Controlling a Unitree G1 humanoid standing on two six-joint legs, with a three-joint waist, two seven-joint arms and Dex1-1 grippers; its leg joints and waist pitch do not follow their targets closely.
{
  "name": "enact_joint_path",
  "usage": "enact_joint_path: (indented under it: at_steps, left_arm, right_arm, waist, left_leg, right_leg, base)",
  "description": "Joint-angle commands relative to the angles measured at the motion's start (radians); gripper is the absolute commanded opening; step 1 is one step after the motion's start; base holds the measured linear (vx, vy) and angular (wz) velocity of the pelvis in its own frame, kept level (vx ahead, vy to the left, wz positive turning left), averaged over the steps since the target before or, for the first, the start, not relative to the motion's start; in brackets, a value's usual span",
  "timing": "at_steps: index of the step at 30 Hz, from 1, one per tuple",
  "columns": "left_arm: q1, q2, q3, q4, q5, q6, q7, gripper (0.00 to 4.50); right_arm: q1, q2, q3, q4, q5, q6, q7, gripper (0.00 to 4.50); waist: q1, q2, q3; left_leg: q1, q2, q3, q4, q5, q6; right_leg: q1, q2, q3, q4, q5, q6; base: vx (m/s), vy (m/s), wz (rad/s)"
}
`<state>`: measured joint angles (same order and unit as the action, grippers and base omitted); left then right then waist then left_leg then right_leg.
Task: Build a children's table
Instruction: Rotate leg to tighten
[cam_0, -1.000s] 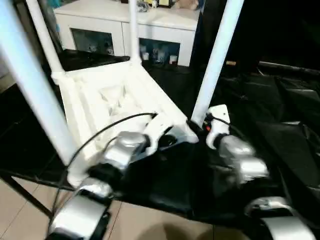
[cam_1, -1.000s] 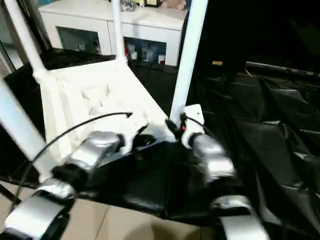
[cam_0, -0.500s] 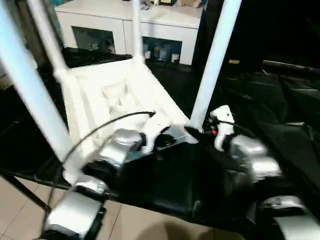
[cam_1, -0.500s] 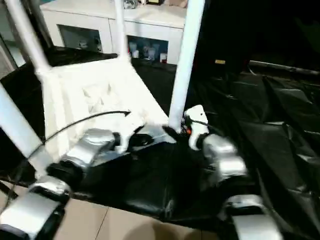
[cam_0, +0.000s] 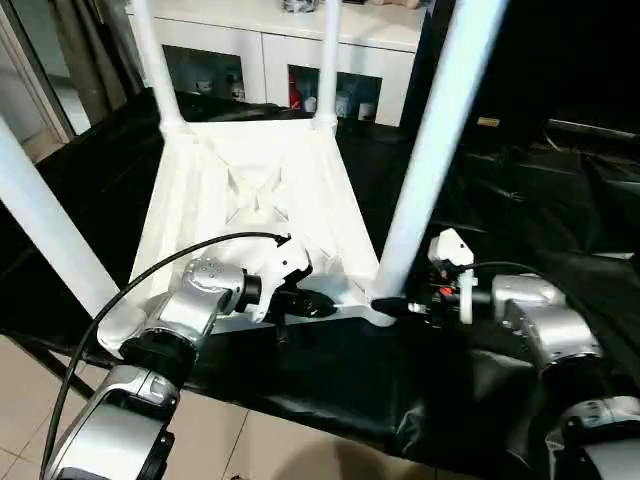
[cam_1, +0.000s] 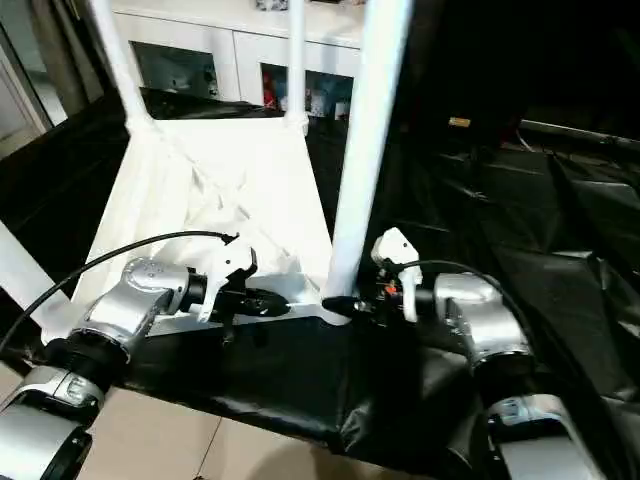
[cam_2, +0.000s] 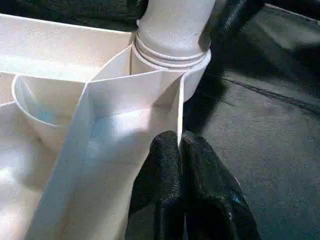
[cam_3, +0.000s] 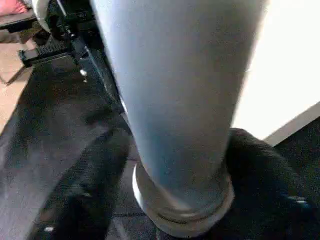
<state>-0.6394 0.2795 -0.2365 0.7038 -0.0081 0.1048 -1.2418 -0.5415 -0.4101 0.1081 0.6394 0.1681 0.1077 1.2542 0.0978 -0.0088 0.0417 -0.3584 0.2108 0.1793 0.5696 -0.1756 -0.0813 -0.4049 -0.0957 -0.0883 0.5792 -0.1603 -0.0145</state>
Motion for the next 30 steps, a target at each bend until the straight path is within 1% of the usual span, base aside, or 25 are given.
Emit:
enact_joint_path:
  at_steps: [1, 2, 4, 6, 7, 10, 11, 12, 15, 16, 17, 18, 19, 20, 21, 22, 23, 24, 25, 26, 27, 28, 30]
  left_arm:
    - [0.001, -0.016, 0.012, -0.030, -0.063, 0.005, -0.019, 0.00]
    - [0.002, -0.015, 0.012, -0.034, -0.064, 0.008, -0.022, 0.00]
    - [0.003, -0.014, 0.013, -0.037, -0.063, 0.010, -0.025, 0.00]
    - [0.005, -0.014, 0.015, -0.039, -0.062, 0.013, -0.028, 0.00]
    - [0.006, -0.013, 0.015, -0.041, -0.060, 0.015, -0.032, 0.00]
    - [0.010, -0.012, 0.017, -0.049, -0.056, 0.021, -0.027, 0.00]
    - [0.006, -0.019, 0.019, -0.039, -0.047, 0.015, 0.000, 0.00]
    - [-0.002, -0.029, 0.023, -0.021, -0.035, 0.006, 0.040, 0.00]
    - [-0.025, -0.055, 0.030, 0.023, -0.004, -0.003, 0.137, 0.00]
    - [-0.030, -0.061, 0.032, 0.034, 0.004, -0.004, 0.163, 0.00]
    - [-0.047, -0.084, 0.034, 0.066, 0.024, -0.005, 0.238, 0.00]
    - [-0.069, -0.115, 0.044, 0.104, 0.042, 0.003, 0.340, 0.00]
    - [-0.081, -0.135, 0.049, 0.124, 0.050, 0.011, 0.394, 0.00]
    - [-0.097, -0.165, 0.056, 0.148, 0.059, 0.024, 0.472, 0.00]
    - [-0.102, -0.175, 0.058, 0.155, 0.062, 0.029, 0.496, 0.00]
    - [-0.110, -0.193, 0.056, 0.165, 0.070, 0.036, 0.535, 0.00]
    - [-0.120, -0.219, 0.051, 0.178, 0.081, 0.040, 0.584, 0.00]
    - [-0.124, -0.229, 0.049, 0.182, 0.084, 0.041, 0.600, 0.00]
    - [-0.128, -0.244, 0.045, 0.186, 0.087, 0.042, 0.614, 0.00]
    - [-0.131, -0.262, 0.036, 0.186, 0.090, 0.031, 0.617, 0.00]
    - [-0.133, -0.265, 0.033, 0.189, 0.091, 0.024, 0.617, 0.00]
    - [-0.135, -0.269, 0.028, 0.196, 0.093, 0.011, 0.610, 0.00]
    - [-0.143, -0.272, 0.028, 0.218, 0.098, -0.007, 0.608, 0.00]
  right_arm:
    - [0.016, -0.005, 0.021, -0.017, 0.009, 0.015, 0.031, 2.79]
    - [0.018, -0.004, 0.023, -0.021, 0.009, 0.018, 0.036, 2.67]
    - [0.019, -0.004, 0.024, -0.023, 0.009, 0.020, 0.040, 2.62]
    - [0.020, -0.004, 0.025, -0.026, 0.009, 0.023, 0.045, 2.33]
    - [0.022, -0.004, 0.026, -0.028, 0.012, 0.028, 0.050, 2.33]
    - [0.033, 0.000, 0.024, -0.038, 0.016, 0.036, 0.047, 2.18]
    - [0.040, 0.016, 0.011, -0.030, 0.016, 0.025, 0.009, 2.10]
    - [0.043, 0.031, -0.001, -0.021, 0.016, 0.017, -0.028, 2.10]
    - [0.037, 0.072, -0.029, 0.019, 0.002, 0.015, -0.152, 2.05]
    - [0.034, 0.084, -0.036, 0.032, -0.004, 0.017, -0.189, 2.04]
    - [0.033, 0.120, -0.052, 0.063, -0.016, 0.002, -0.281, 2.04]
    - [0.030, 0.161, -0.067, 0.098, -0.032, -0.001, -0.394, 2.04]
    - [0.028, 0.186, -0.073, 0.115, -0.043, -0.003, -0.463, 2.03]
    - [0.024, 0.222, -0.082, 0.138, -0.060, -0.004, -0.566, 2.02]
    - [0.022, 0.235, -0.086, 0.144, -0.065, -0.002, -0.602, 2.01]
    - [0.016, 0.261, -0.097, 0.157, -0.069, 0.006, -0.672, 2.01]
    - [0.004, 0.300, -0.113, 0.175, -0.072, 0.019, -0.763, 2.01]
    - [-0.002, 0.315, -0.119, 0.182, -0.073, 0.023, -0.793, 2.01]
    - [-0.012, 0.337, -0.126, 0.192, -0.073, 0.024, -0.834, 2.01]
    - [-0.027, 0.363, -0.123, 0.198, -0.077, 0.002, -0.854, 2.01]
    - [-0.031, 0.368, -0.120, 0.199, -0.079, -0.008, -0.853, 2.01]
    - [-0.037, 0.375, -0.106, 0.195, -0.092, -0.045, -0.838, 2.01]
    - [-0.043, 0.382, -0.095, 0.194, -0.103, -0.091, -0.819, 2.01]
  waist:
    - [0.001, -0.009, -0.061]
    - [0.000, -0.009, -0.061]
    - [0.001, -0.009, -0.062]
    - [0.001, -0.008, -0.063]
    - [0.001, -0.006, -0.064]
    - [0.002, -0.008, -0.064]
    - [0.002, -0.010, -0.064]
    - [0.002, -0.009, -0.065]
    - [-0.002, -0.011, -0.061]
    - [-0.007, -0.010, -0.055]
    - [-0.014, -0.013, -0.055]
    - [-0.016, -0.012, -0.054]
    - [-0.022, -0.011, -0.051]
    - [-0.026, -0.010, -0.051]
    - [-0.031, -0.015, -0.052]
    - [-0.032, -0.012, -0.053]
    - [-0.041, -0.010, -0.050]
    - [-0.044, -0.009, -0.050]
    - [-0.046, -0.009, -0.053]
    - [-0.048, -0.007, -0.052]
    - [-0.050, -0.008, -0.052]
    - [-0.050, -0.008, -0.052]
    - [-0.051, -0.009, -0.054]
  left_leg:
    - [0.006, 0.024, 0.006, -0.057, -0.192, 0.077]
    - [0.006, 0.023, 0.006, -0.057, -0.191, 0.074]
    - [0.006, 0.023, 0.005, -0.058, -0.187, 0.073]
    - [0.005, 0.024, 0.005, -0.057, -0.178, 0.074]
    - [0.005, 0.024, 0.005, -0.056, -0.172, 0.075]
    - [0.005, 0.024, 0.005, -0.055, -0.165, 0.081]
    - [0.005, 0.023, 0.006, -0.055, -0.164, 0.083]
    - [0.005, 0.023, 0.006, -0.055, -0.164, 0.082]
    - [0.006, 0.020, 0.004, -0.058, -0.198, 0.064]
    - [0.010, 0.018, 0.005, -0.061, -0.229, 0.052]
    - [0.009, 0.015, 0.003, -0.062, -0.252, 0.038]
    - [0.009, 0.015, 0.000, -0.063, -0.258, 0.027]
    - [0.012, 0.012, -0.002, -0.066, -0.280, 0.012]
    - [0.012, 0.012, -0.005, -0.067, -0.289, 0.000]
    - [0.011, 0.009, -0.008, -0.067, -0.298, 0.000]
    - [0.013, 0.008, -0.008, -0.066, -0.303, 0.003]
    - [0.018, 0.006, -0.008, -0.066, -0.327, 0.010]
    - [0.016, 0.005, -0.009, -0.066, -0.334, 0.010]
    - [0.015, 0.005, -0.011, -0.066, -0.341, 0.012]
    - [0.015, 0.006, -0.011, -0.068, -0.348, 0.015]
    - [0.014, 0.006, -0.012, -0.068, -0.352, 0.015]
    - [0.013, 0.005, -0.011, -0.068, -0.358, 0.020]
    - [0.011, 0.006, -0.011, -0.068, -0.354, 0.026]
  right_leg:
    - [0.057, -0.049, 0.041, -0.051, -0.205, -0.235]
    - [0.057, -0.049, 0.041, -0.052, -0.214, -0.231]
    - [0.057, -0.048, 0.041, -0.052, -0.213, -0.229]
    - [0.058, -0.048, 0.041, -0.050, -0.198, -0.231]
    - [0.058, -0.047, 0.041, -0.048, -0.182, -0.235]
    - [0.058, -0.047, 0.040, -0.046, -0.162, -0.241]
    - [0.058, -0.047, 0.041, -0.046, -0.164, -0.239]
    - [0.058, -0.048, 0.041, -0.046, -0.166, -0.239]
    - [0.057, -0.048, 0.039, -0.055, -0.242, -0.217]
    - [0.050, -0.049, 0.040, -0.065, -0.305, -0.201]
    - [0.051, -0.051, 0.039, -0.072, -0.366, -0.178]
    - [0.050, -0.051, 0.039, -0.074, -0.388, -0.167]
    - [0.047, -0.049, 0.036, -0.082, -0.445, -0.142]
    - [0.047, -0.050, 0.035, -0.083, -0.469, -0.131]
    - [0.049, -0.049, 0.031, -0.088, -0.503, -0.109]
    - [0.048, -0.049, 0.031, -0.091, -0.512, -0.105]
    - [0.038, -0.046, 0.030, -0.100, -0.535, -0.098]
    - [0.038, -0.046, 0.028, -0.101, -0.545, -0.095]
    - [0.041, -0.046, 0.026, -0.102, -0.546, -0.089]
    - [0.038, -0.045, 0.027, -0.104, -0.539, -0.089]
    - [0.039, -0.044, 0.026, -0.104, -0.536, -0.089]
    - [0.039, -0.045, 0.026, -0.105, -0.531, -0.089]
    - [0.040, -0.045, 0.028, -0.103, -0.507, -0.094]
  base:
    - [0.000, 0.000, 0.00]
    - [0.000, 0.000, 0.00]
    - [0.000, 0.000, 0.00]
    - [0.000, 0.000, 0.00]
    - [0.000, 0.000, 0.00]
    - [0.000, 0.000, 0.00]
    - [0.000, 0.000, 0.00]
    - [0.000, 0.000, 0.00]
    - [0.000, 0.000, 0.00]
    - [0.000, 0.000, 0.00]
    - [0.000, 0.000, 0.00]
    - [0.000, 0.000, 0.00]
    - [0.000, 0.000, 0.00]
    - [0.000, 0.000, 0.00]
    - [0.000, 0.000, 0.00]
    - [0.000, 0.000, 0.00]
    - [0.000, 0.000, 0.00]
    - [0.000, 0.000, 0.00]
    - [0.000, 0.000, 0.00]
    - [0.000, 0.000, 0.00]
    - [0.000, 0.000, 0.00]
    - [0.000, 0.000, 0.00]
    - [0.000, 0.000, 0.00]
